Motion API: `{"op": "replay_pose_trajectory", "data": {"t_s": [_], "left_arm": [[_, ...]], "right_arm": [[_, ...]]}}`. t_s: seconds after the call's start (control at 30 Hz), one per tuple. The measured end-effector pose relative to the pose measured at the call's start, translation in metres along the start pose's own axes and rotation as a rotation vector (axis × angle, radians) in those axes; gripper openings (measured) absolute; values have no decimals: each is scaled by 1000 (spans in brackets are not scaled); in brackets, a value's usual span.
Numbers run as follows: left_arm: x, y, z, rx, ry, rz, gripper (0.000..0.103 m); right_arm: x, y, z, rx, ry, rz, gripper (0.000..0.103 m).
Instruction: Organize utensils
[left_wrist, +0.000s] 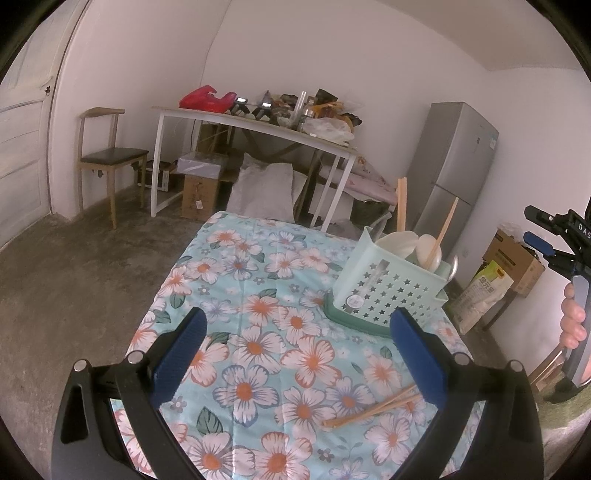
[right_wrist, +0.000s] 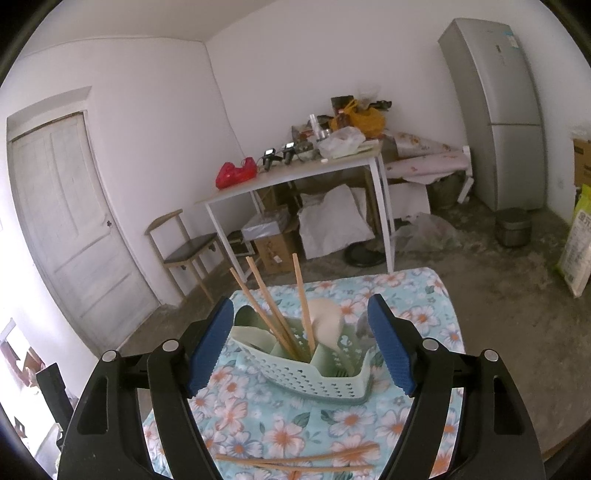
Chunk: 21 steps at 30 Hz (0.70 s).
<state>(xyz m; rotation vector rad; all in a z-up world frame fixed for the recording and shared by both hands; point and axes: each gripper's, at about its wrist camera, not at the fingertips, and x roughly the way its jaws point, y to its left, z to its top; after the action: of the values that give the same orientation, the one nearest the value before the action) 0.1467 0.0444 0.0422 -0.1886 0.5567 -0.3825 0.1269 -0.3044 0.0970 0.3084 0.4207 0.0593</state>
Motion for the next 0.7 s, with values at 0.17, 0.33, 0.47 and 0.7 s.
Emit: {"op": "replay_pose_trajectory", "data": {"t_s": [0.17, 0.33, 0.47, 0.7], "left_arm": [[0, 1, 0, -1, 1, 1, 97], [-1, 1, 0, 0, 1, 1, 97], [-1, 2, 0, -1, 1, 2, 97], [-1, 2, 0, -1, 2, 0, 97]], "right_arm": [[0, 0, 0, 0, -1, -1, 72], [1, 1, -1, -3, 6, -1, 74], [5, 3, -6, -10, 16, 1, 76], [1, 3, -15, -14, 32, 10, 78]]}}
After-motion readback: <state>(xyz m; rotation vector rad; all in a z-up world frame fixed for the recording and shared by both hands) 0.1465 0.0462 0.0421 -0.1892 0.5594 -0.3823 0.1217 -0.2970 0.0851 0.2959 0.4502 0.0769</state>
